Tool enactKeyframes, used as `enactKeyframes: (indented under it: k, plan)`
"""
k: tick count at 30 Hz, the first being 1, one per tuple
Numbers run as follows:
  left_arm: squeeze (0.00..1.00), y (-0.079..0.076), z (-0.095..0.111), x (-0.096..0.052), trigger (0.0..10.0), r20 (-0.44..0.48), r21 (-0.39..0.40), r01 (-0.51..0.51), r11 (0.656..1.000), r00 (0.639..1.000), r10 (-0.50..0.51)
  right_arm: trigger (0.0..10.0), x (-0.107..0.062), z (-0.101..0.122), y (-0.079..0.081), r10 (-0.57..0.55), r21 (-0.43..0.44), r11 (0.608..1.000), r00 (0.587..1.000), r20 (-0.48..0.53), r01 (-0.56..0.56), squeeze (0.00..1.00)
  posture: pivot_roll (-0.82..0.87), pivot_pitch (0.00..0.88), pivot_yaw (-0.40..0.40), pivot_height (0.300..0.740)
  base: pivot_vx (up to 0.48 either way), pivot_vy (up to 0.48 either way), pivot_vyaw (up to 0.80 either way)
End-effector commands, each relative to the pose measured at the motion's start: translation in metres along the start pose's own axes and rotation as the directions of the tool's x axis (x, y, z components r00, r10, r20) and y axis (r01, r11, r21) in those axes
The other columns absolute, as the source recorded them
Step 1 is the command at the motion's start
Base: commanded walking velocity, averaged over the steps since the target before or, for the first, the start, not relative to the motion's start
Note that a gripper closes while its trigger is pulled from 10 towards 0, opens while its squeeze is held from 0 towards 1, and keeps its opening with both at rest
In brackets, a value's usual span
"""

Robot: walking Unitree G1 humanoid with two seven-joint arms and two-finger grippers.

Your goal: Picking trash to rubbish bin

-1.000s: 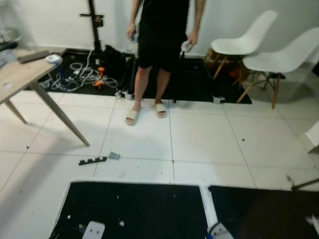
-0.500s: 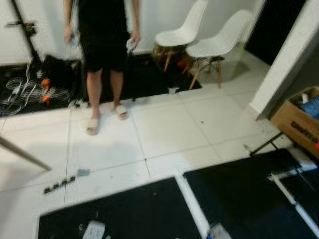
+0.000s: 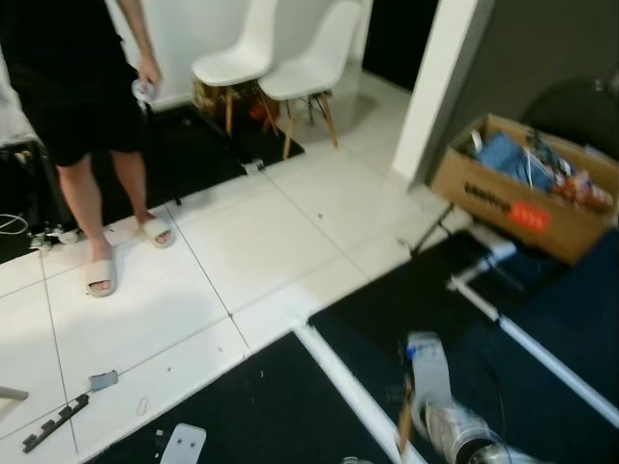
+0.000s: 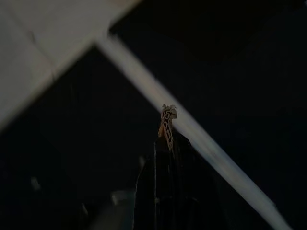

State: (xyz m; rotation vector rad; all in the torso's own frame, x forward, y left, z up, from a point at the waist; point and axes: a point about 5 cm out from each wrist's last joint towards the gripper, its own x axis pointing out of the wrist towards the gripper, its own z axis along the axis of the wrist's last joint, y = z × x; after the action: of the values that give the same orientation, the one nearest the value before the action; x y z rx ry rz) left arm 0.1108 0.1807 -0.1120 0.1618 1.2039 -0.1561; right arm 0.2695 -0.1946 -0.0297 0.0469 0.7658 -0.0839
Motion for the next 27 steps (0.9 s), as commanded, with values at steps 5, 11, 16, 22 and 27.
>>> enactKeyframes:
  k: [5,11,16,22,27]
  plan:
    - [0.00,0.001,-0.018,-0.002,10.0,-0.047,0.016,-0.011,1.000,0.999,0.012,10.0,0.001,0.002,0.023,0.062,0.024,0.998,0.998,0.033,-0.062,0.00,-0.02,0.031,0.042,0.740,0.000,0.000,-0.80]
    - [0.00,0.007,-0.023,-0.004,10.0,-0.048,0.006,-0.034,0.999,0.998,0.034,10.0,0.001,0.003,0.035,0.099,0.025,0.995,0.994,0.045,-0.100,0.00,-0.02,0.032,0.039,0.740,0.000,0.000,-0.80]
    - [0.00,0.007,-0.023,-0.004,10.0,-0.044,0.008,-0.038,0.999,0.998,0.038,10.0,0.002,0.014,0.041,0.133,0.037,0.990,0.988,0.083,-0.137,0.00,-0.01,0.035,0.038,0.740,0.000,0.000,-0.80]
    - [0.00,0.007,-0.021,-0.004,10.0,-0.040,0.012,-0.043,0.999,0.998,0.043,10.0,0.002,0.045,0.054,0.190,0.108,0.971,0.964,0.185,-0.212,0.00,0.00,0.026,0.033,0.740,0.000,0.000,-0.80]
    - [0.00,0.007,-0.018,-0.003,10.0,-0.033,0.013,-0.047,0.999,0.998,0.048,10.0,0.000,0.074,0.061,0.229,0.205,0.934,0.932,0.282,-0.292,0.00,0.00,0.024,0.033,0.740,0.000,0.000,-0.80]
